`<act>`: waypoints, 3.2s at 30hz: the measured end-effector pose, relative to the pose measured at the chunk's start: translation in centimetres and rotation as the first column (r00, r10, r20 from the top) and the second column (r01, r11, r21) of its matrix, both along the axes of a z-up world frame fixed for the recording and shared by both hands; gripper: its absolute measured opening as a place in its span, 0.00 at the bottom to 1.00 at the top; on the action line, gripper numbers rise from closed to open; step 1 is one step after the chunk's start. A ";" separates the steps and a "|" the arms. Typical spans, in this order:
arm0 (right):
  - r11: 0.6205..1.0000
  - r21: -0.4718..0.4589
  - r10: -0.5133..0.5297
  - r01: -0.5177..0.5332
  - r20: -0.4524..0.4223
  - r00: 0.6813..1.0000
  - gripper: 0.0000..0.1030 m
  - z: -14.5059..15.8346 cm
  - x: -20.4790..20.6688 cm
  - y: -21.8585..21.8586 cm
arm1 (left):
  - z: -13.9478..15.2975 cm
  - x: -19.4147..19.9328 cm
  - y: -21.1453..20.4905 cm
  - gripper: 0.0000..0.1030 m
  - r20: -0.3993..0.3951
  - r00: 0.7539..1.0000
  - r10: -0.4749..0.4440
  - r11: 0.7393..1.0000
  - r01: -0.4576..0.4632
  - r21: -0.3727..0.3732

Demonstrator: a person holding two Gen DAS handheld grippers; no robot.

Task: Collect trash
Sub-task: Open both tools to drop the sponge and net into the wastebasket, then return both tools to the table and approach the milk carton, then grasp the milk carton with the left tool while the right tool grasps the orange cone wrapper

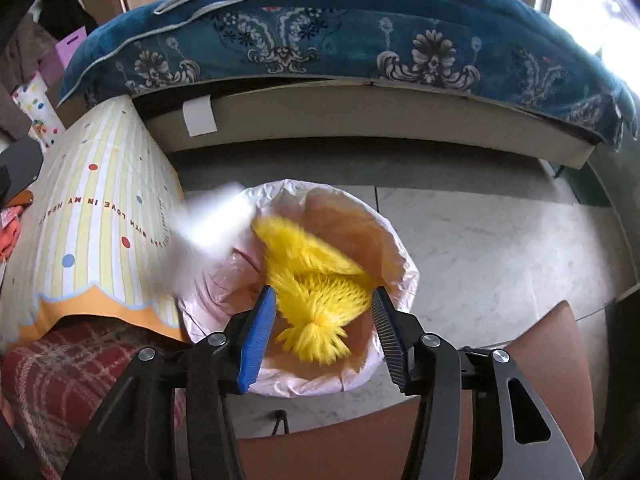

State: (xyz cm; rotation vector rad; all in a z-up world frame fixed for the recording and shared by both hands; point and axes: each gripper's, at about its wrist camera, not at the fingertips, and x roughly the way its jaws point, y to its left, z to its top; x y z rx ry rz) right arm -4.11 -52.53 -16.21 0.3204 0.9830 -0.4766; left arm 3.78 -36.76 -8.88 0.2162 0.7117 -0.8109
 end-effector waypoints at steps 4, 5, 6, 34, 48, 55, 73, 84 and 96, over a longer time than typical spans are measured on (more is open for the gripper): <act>0.999 0.002 -0.038 0.038 0.028 0.999 0.50 1.1 -1.2 0.0 | 1.1 0.0 2.0 0.70 0.005 0.999 0.035 0.999 -0.035 -0.002; 0.999 0.002 -0.044 0.044 0.045 0.998 0.50 1.8 -1.6 0.2 | 1.5 -0.1 2.5 0.70 0.011 0.999 0.041 0.999 -0.041 -0.007; 0.999 0.002 -0.043 0.043 0.063 0.997 0.50 2.4 -2.0 0.6 | 1.8 -0.2 3.0 0.71 0.018 0.999 0.046 0.999 -0.046 -0.009; 0.829 -0.121 0.558 -0.546 0.226 0.798 0.66 13.3 9.0 26.2 | 5.9 2.2 34.6 0.88 0.130 0.797 0.590 0.801 -0.598 0.024; 0.806 -0.147 0.591 -0.574 0.271 0.760 0.76 13.9 14.9 30.2 | 2.2 7.6 39.7 0.90 0.050 0.732 0.680 0.725 -0.681 0.106; 0.818 -0.114 0.570 -0.564 0.286 0.770 0.79 13.1 17.1 29.5 | -0.3 11.8 39.5 0.89 -0.001 0.736 0.677 0.724 -0.665 0.183; 0.812 -0.094 0.579 -0.576 0.260 0.773 0.79 12.2 16.9 28.9 | 1.0 12.2 39.1 0.67 -0.031 0.776 0.630 0.771 -0.620 0.148; 0.751 -0.129 0.659 -0.648 0.217 0.721 0.62 12.3 18.8 31.6 | 5.8 11.1 40.5 0.67 0.028 0.750 0.660 0.750 -0.661 0.027; 0.644 -0.171 0.765 -0.746 0.114 0.634 0.62 9.8 27.5 37.5 | 3.6 16.6 40.5 0.67 0.011 0.736 0.677 0.734 -0.677 0.063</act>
